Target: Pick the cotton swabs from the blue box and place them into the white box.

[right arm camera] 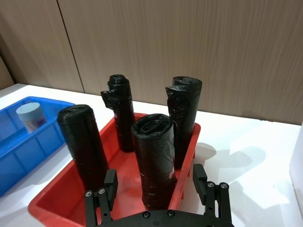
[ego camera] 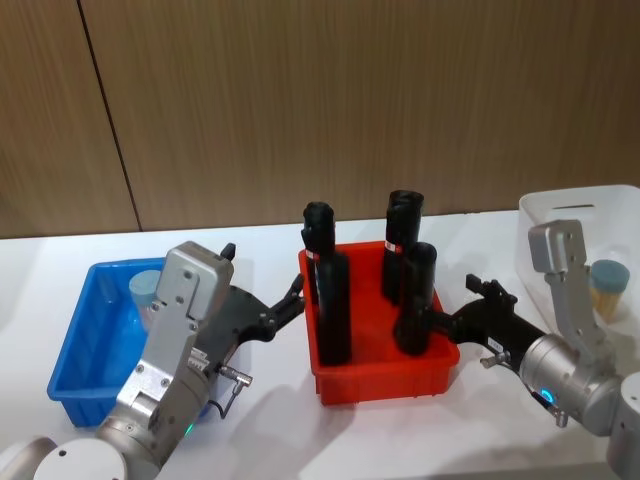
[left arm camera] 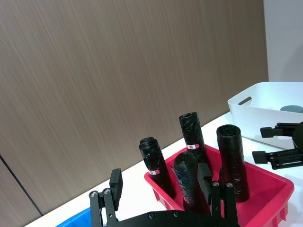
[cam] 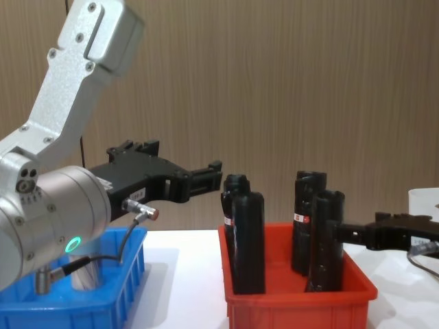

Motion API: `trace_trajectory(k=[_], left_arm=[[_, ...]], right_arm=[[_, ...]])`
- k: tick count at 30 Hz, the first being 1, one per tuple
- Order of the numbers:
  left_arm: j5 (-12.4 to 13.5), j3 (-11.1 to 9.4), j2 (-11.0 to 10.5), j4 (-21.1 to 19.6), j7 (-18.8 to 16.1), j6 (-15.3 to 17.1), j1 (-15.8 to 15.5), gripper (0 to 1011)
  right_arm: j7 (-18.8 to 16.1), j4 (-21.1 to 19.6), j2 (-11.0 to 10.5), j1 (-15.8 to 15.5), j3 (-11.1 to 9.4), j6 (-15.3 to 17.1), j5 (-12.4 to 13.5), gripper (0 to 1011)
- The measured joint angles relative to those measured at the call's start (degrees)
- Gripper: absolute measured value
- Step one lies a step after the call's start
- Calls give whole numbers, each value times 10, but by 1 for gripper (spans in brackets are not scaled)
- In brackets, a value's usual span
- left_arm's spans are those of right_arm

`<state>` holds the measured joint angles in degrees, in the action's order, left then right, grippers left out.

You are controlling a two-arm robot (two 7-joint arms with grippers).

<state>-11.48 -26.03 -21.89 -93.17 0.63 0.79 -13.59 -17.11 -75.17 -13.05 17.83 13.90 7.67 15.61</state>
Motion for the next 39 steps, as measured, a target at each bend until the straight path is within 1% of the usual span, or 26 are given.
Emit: trace_trajectory(k=[5,11,25,27,39], left_arm=[[0,0,0,0,0,0,0,1004],[0,0,0,0,0,0,0,1004],[0,0,0,0,0,0,0,1004],[0,0,0,0,0,0,0,1004],[0,0,0,0,0,0,0,1004]], right_arm=[[-2,25,7,17,2,-5,-4,1002],[-6,47,15,31,5,-9,-8,1001],[-8,82,28,58,12,-16,-20,1001],[-7,92,31,65,13,-18,-23,1001],[-3,125,42,88,17,-22,-30,1002]])
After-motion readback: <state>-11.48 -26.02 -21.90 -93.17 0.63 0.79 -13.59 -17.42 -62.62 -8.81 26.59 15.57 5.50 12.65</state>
